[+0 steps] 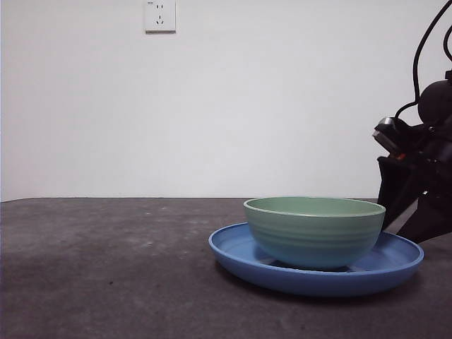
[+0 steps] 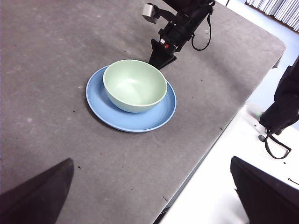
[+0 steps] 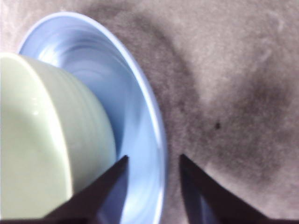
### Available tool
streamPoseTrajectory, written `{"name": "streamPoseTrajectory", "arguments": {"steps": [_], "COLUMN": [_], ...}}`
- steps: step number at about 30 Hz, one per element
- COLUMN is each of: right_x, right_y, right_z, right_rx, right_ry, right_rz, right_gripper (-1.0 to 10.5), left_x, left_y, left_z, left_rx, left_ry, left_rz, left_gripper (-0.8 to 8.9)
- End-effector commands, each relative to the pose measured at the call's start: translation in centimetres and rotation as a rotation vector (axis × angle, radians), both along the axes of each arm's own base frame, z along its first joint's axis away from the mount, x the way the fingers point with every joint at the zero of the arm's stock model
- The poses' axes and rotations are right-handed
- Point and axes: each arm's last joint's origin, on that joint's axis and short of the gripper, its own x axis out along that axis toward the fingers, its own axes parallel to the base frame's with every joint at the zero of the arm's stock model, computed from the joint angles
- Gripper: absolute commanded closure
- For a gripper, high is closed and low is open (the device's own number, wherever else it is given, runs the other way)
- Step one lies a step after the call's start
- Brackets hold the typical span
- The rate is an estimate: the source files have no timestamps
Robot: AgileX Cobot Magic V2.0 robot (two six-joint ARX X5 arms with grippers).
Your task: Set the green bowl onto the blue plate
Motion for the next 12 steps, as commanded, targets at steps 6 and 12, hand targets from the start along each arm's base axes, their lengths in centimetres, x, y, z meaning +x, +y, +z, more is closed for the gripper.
{"name": "streamPoseTrajectory", "arguments": {"steps": [6,12], "right_x": [0.6,0.7], "right_y": [0.1,0.3], "right_z": [-0.7,-1.6], "right_rx": [-0.01,-0.005], "right_ry": [0.018,0.043], "right_rz": [0.004,0.004], "right_gripper": [8.1,9.0], "left_x": [0.0,0.0], "left_y": [-0.1,-0.1], "left_z": [0.4,0.4], "left_rx": [-0.015,-0.015], "left_ry": [-0.014,-0.014], "left_rz": [-0.005,-0.005], "left_gripper": [2.52,2.52]}}
